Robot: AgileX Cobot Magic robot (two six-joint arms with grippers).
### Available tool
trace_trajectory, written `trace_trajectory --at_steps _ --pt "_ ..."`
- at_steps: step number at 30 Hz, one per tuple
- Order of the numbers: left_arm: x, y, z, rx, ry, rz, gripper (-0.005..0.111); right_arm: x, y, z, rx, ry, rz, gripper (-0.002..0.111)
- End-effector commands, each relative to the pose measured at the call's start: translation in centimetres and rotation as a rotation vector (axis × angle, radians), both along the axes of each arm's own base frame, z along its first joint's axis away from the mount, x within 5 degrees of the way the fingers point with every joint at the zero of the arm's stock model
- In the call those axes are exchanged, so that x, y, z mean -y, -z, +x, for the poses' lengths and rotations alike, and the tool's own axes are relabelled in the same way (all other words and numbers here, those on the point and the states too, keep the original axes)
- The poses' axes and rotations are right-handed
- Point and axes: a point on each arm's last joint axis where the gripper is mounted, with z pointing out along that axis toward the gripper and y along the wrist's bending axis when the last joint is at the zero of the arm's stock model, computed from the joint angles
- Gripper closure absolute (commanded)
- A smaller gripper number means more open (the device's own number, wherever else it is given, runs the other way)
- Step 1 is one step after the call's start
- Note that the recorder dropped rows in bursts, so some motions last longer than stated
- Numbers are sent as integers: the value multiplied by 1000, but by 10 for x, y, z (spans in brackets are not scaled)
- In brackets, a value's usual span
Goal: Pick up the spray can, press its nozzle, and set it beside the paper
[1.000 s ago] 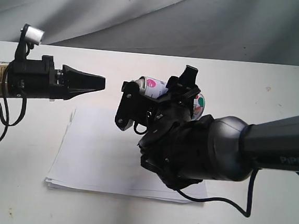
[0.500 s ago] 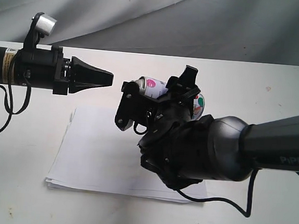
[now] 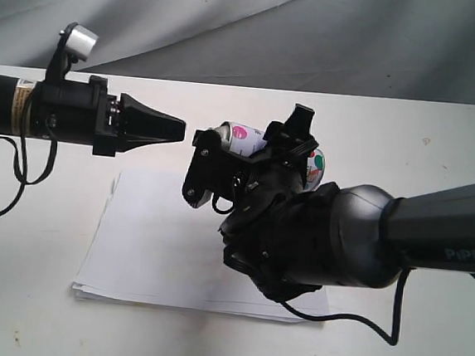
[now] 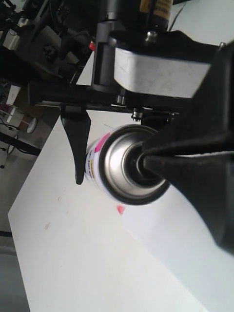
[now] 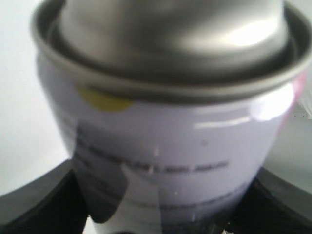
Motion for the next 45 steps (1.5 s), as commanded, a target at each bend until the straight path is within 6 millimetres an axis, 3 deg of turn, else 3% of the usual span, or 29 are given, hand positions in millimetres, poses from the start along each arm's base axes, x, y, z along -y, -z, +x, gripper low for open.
trace_trajectory --at_steps 1,21,32,45 --pt "12 2 0 24 -6 44 107 -1 -11 1 47 -1 -1 108" --pt "9 6 4 38 -45 89 107 -1 -11 1 42 -17 -41 108" --pt "21 7 1 44 -25 107 107 -2 -11 1 42 -26 -49 108" --pt "21 8 1 44 -30 112 107 -2 -11 1 45 -29 -51 108"
